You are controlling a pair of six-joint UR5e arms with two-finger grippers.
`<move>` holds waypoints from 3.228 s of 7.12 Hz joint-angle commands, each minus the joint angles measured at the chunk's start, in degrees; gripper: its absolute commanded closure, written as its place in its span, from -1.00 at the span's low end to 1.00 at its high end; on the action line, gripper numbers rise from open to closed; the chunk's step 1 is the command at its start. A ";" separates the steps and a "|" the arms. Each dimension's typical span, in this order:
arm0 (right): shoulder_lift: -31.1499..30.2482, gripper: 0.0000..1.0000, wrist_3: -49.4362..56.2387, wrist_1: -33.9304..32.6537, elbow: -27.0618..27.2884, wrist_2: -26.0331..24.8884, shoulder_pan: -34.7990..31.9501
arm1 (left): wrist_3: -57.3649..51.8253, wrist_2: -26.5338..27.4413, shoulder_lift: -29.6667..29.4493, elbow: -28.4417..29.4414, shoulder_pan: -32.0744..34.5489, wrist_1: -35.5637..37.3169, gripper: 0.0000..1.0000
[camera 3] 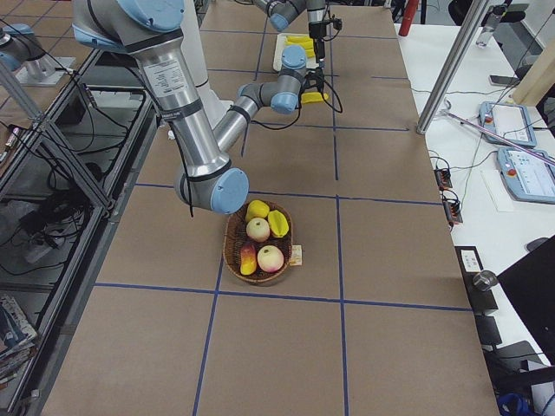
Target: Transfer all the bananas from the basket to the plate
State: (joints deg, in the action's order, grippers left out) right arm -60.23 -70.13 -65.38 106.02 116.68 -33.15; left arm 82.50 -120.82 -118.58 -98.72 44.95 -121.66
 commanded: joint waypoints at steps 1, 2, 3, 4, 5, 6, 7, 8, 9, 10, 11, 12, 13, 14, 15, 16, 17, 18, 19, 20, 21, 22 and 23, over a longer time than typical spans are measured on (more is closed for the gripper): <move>1.95 0.96 -0.71 -0.18 -0.11 -3.47 2.65 | 8.96 0.06 -2.35 2.92 -2.31 -8.93 -0.99; 2.48 0.95 -0.71 -0.09 -0.11 -3.47 3.00 | 11.43 0.14 -3.75 2.92 -4.41 -9.38 -0.99; 2.74 0.95 -0.71 -0.09 -0.11 -3.91 3.18 | 12.76 0.14 -4.20 2.92 -4.87 -9.91 -0.99; 2.75 0.95 -0.71 -0.01 -0.11 -4.61 3.44 | 14.77 0.14 -4.47 3.01 -4.87 -11.57 -0.99; 2.83 0.95 -0.71 0.08 -0.11 -5.05 3.62 | 15.58 0.14 -4.64 3.01 -5.05 -11.93 -0.99; 3.10 0.95 -0.71 0.00 -0.03 -5.06 3.62 | 15.85 0.14 -5.25 3.01 -5.22 -12.11 -0.99; 3.10 0.95 -0.71 0.34 -0.03 -5.06 3.62 | 17.24 0.32 -6.13 3.18 -6.27 -12.20 -0.99; 3.19 0.95 -0.71 0.52 -0.03 -5.06 3.62 | 17.43 0.41 -6.66 3.70 -6.80 -12.20 -0.98; 3.27 0.95 -0.71 0.52 -0.03 -5.06 3.62 | 17.43 0.49 -6.75 3.71 -7.50 -12.20 -0.98; 3.27 0.95 -0.71 0.52 0.06 -5.06 3.62 | 17.43 0.58 -7.02 3.71 -7.51 -12.20 -0.92; 3.27 0.94 -0.71 0.52 0.06 -5.06 3.70 | 17.43 0.58 -7.11 4.32 -7.51 -12.20 -0.82; 3.27 0.94 -0.71 0.61 0.06 -5.06 3.70 | 17.52 0.58 -7.11 4.76 -7.51 -12.20 -0.60; 3.27 0.94 -0.71 0.70 0.06 -5.06 3.70 | 17.52 0.58 -7.11 4.76 -7.51 -12.20 -0.12; 3.36 0.92 -0.71 0.70 0.06 -5.06 3.70 | 17.87 0.50 -7.19 4.76 -7.51 -12.20 0.66; 3.36 0.22 -0.79 0.52 0.06 -5.06 3.70 | 18.74 0.50 -7.11 4.68 -7.51 -12.11 1.00; 3.54 -0.98 -3.67 0.61 0.06 -5.06 3.88 | 18.75 0.41 -7.11 4.68 -7.51 -12.11 1.00; 3.97 -1.00 -6.57 0.70 0.15 -5.06 3.88 | 18.84 0.32 -7.11 4.76 -7.51 -12.11 1.00; 3.98 -1.00 -6.68 0.78 0.50 -5.06 3.88 | 19.01 0.32 -7.02 4.76 -7.51 -12.11 1.00; 3.98 -1.00 -6.68 0.79 0.59 -5.06 3.88 | 19.01 0.32 -7.02 4.76 -7.51 -12.11 1.00; 3.98 -1.00 -6.68 0.79 0.76 -5.06 3.88 | 19.01 0.23 -6.93 4.76 -7.42 -12.11 1.00; 3.80 -1.00 -6.86 0.70 1.55 -5.06 3.71 | 18.84 0.23 -6.84 4.76 -7.25 -11.59 1.00; 3.28 -1.00 -6.86 0.18 3.04 -4.97 3.44 | 18.58 -0.64 -6.49 4.76 -6.11 -11.24 1.00; 2.84 -1.00 -6.77 0.00 3.57 -4.97 2.57 | 18.14 -5.08 -6.32 4.76 -3.41 -6.36 1.00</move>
State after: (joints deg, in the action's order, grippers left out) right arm -56.88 -76.94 -65.08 108.64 111.68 -29.84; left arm 101.05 -122.41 -125.14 -93.95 39.21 -131.70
